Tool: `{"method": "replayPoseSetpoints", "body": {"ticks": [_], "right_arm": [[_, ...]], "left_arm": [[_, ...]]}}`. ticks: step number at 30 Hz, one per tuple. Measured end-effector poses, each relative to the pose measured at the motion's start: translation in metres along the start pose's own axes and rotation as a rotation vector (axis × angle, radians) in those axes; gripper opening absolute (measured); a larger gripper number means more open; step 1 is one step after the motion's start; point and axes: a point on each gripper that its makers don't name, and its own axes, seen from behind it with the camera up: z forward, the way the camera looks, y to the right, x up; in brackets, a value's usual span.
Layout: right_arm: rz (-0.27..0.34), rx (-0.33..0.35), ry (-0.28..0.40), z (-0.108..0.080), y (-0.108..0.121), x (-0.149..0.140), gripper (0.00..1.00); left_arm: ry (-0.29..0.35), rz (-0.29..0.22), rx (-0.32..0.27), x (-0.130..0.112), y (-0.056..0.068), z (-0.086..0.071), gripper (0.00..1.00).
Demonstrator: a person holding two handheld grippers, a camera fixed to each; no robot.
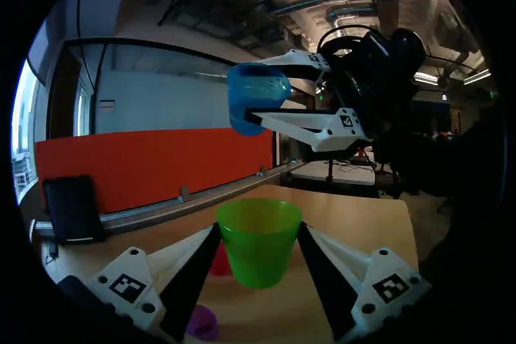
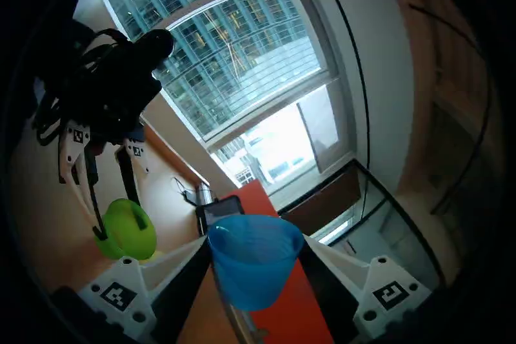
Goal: Pour water
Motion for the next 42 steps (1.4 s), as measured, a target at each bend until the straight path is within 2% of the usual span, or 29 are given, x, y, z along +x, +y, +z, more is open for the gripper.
{"method": "replayPoseSetpoints", "body": {"ticks": [8, 18, 42], "right_arm": [[-0.06, -0.01, 0.002, 0.004, 0.004, 0.006, 0.92], [-0.119, -0.018, 0.0, 0.008, 0.007, 0.008, 0.92], [-0.22, -0.035, 0.032, 0.007, 0.016, 0.022, 0.92]], "left_arm": [[0.0, 0.003, -0.013, 0.002, 0.006, 0.001, 0.86], [0.002, -0.004, -0.022, 0.002, 0.007, 0.003, 0.86], [-0.01, -0.004, -0.041, -0.002, 0.015, 0.005, 0.86]]}}
